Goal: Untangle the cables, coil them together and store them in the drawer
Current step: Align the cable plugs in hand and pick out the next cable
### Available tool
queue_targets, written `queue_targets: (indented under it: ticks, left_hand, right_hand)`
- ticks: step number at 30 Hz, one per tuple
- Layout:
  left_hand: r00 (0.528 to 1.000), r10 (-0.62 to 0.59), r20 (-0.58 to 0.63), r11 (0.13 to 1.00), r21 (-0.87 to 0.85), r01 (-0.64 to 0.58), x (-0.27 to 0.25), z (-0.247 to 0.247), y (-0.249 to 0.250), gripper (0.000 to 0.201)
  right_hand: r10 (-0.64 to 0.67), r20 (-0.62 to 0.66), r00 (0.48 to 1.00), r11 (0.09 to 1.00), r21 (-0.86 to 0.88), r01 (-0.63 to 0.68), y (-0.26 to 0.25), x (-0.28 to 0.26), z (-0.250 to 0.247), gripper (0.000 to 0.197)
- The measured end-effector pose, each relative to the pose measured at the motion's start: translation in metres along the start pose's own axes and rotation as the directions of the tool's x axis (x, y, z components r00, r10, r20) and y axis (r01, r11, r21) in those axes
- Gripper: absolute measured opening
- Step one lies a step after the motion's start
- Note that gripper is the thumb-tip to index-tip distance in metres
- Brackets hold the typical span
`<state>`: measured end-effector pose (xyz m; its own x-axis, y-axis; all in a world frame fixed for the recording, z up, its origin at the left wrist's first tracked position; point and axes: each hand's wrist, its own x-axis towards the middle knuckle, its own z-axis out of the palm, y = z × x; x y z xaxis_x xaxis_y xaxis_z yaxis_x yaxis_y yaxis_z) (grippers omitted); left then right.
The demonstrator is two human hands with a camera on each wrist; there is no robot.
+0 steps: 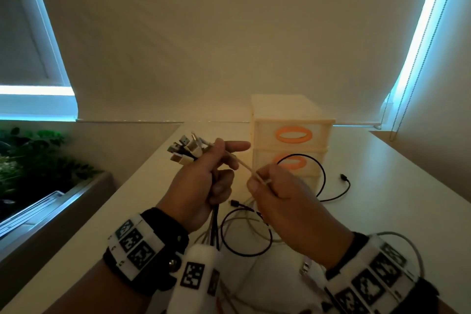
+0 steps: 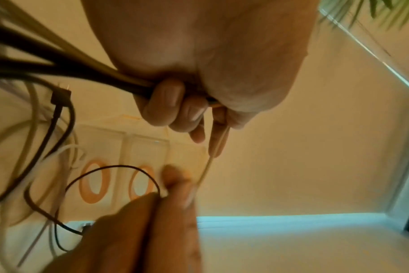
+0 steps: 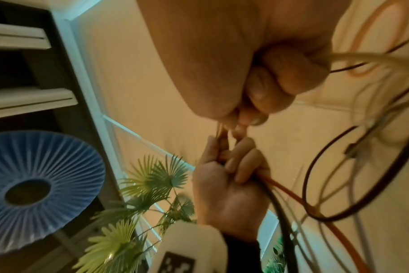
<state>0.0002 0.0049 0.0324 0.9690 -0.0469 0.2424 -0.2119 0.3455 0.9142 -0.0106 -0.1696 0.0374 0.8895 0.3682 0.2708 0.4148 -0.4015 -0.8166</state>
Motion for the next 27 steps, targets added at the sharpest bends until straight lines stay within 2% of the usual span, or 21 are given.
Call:
queue_targets:
  ticks: [2, 4, 7, 10, 14, 18, 21, 23, 27]
  left_hand:
    - [0.998, -0.008, -0.057, 0.998, -0.068, 0.004, 0.003, -0.005, 0.001, 0.049]
    - [0.994, -0.032, -0.107, 0.994, -0.103, 0.021, 0.004, -0.003, 0.002, 0.053]
    - [0.995, -0.063, -0.075, 0.968, -0.247, 0.043, 0.005, 0.003, 0.003, 0.057]
    - [0.998, -0.067, 0.011, 0.884, -0.463, 0.064, 0.003, 0.009, 0.006, 0.059]
    - [0.998, -0.061, -0.017, 0.812, -0.583, 0.040, -0.001, 0.010, 0.012, 0.054]
    - [0.996, -0.093, 0.012, 0.802, -0.592, 0.082, -0.001, -0.002, 0.018, 0.046]
    - [0.968, -0.053, 0.245, 0.782, -0.593, 0.193, 0.003, -0.017, 0.020, 0.047]
    - [0.948, -0.083, 0.309, 0.833, -0.500, 0.236, 0.002, -0.018, 0.018, 0.051]
    - [0.943, -0.189, 0.272, 0.933, -0.250, 0.259, -0.005, 0.000, 0.011, 0.051]
  right_hand:
    - [0.001, 0.154, 0.988, 1.000, 0.008, -0.002, 0.012, -0.006, -0.006, 0.027]
    - [-0.005, 0.216, 0.976, 0.999, 0.043, -0.005, 0.020, -0.012, -0.010, 0.033]
    - [-0.009, 0.239, 0.971, 0.998, 0.070, -0.008, 0.024, -0.016, -0.010, 0.035]
    - [0.006, 0.263, 0.965, 0.999, 0.036, -0.016, 0.025, -0.015, -0.009, 0.036]
    - [0.044, 0.273, 0.961, 0.998, 0.031, -0.055, 0.035, -0.009, -0.017, 0.037]
    - [0.042, 0.159, 0.986, 0.997, -0.065, -0.032, 0.041, 0.000, -0.024, 0.033]
    - [0.055, 0.020, 0.998, 0.995, -0.082, -0.054, 0.049, 0.010, -0.027, 0.030]
    - [0.071, -0.088, 0.994, 0.993, -0.091, -0.079, 0.053, 0.018, -0.026, 0.028]
    - [0.041, -0.270, 0.962, 0.983, -0.163, -0.088, 0.049, 0.035, -0.025, 0.035]
